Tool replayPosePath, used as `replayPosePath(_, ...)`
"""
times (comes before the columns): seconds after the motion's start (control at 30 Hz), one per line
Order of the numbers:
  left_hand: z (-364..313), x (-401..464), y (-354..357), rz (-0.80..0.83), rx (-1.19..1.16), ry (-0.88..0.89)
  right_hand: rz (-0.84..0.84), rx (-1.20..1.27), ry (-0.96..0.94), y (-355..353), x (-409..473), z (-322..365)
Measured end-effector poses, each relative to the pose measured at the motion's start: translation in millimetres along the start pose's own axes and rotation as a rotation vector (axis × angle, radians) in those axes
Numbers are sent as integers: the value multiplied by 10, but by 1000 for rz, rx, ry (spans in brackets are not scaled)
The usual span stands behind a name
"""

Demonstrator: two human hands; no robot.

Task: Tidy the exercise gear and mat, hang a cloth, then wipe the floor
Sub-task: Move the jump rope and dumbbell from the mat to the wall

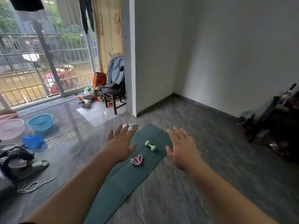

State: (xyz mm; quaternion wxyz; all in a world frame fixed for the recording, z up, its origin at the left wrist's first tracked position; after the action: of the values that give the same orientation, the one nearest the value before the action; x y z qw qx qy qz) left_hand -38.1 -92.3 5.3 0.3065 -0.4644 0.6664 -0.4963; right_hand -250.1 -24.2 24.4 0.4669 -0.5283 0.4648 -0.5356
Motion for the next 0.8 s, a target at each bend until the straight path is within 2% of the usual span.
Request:
replayPosePath(0.17, 163, 942, -45, -12, -28, 17, -10, -7, 23, 109, 910, -225)
replayPosePath(0.43, -7, 2192, 246, 34, -5, 21, 32, 1, 7, 502, 1976, -849)
replayPosePath(0.8, -287, 3668, 1151, 63, -50, -189, 162, 1, -184, 1362, 3500, -1955)
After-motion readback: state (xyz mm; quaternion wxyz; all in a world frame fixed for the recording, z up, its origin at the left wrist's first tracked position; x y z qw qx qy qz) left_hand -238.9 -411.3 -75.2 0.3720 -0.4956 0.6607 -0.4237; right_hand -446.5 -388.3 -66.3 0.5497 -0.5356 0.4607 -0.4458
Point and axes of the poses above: each hand's wrist, its own x-axis towards the middle knuckle, its own y-axis out of the palm, z = x × y, the point moved 10 cm from there along x, towards the middle knuckle, and after that the axes turned 10 degrees about -x, right-handed, at the moved point
